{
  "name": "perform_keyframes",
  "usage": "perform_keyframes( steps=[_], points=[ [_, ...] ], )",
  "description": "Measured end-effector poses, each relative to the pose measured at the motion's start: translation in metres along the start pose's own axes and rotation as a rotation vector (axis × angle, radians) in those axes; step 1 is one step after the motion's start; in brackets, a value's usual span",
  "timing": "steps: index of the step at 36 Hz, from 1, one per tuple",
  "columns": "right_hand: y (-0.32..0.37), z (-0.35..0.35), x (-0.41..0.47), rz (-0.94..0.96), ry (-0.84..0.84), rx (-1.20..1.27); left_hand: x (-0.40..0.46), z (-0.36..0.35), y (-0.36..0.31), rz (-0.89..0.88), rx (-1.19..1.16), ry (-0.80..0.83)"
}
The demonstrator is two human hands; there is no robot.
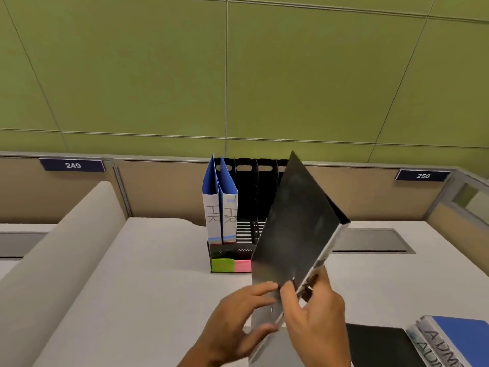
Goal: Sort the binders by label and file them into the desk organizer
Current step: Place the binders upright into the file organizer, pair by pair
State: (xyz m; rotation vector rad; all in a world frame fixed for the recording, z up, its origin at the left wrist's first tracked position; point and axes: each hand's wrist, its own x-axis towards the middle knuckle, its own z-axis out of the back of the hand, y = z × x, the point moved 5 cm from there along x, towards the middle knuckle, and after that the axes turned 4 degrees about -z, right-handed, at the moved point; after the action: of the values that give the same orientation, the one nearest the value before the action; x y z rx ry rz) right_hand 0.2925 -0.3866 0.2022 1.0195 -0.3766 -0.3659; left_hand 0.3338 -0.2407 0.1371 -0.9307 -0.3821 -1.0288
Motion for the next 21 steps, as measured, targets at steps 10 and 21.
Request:
perform_keyframes(
  steps=[10,21],
  points=[
    [0.035,-0.011,0.060,0.270,-0.129,0.126,-0.007,0.030,0.169,0.719,0.029,-0.315],
    [0.048,-0.054,0.140,0.336,-0.164,0.197,0.013,0.006,0.256,0.911,-0.266,-0.214]
  ],
)
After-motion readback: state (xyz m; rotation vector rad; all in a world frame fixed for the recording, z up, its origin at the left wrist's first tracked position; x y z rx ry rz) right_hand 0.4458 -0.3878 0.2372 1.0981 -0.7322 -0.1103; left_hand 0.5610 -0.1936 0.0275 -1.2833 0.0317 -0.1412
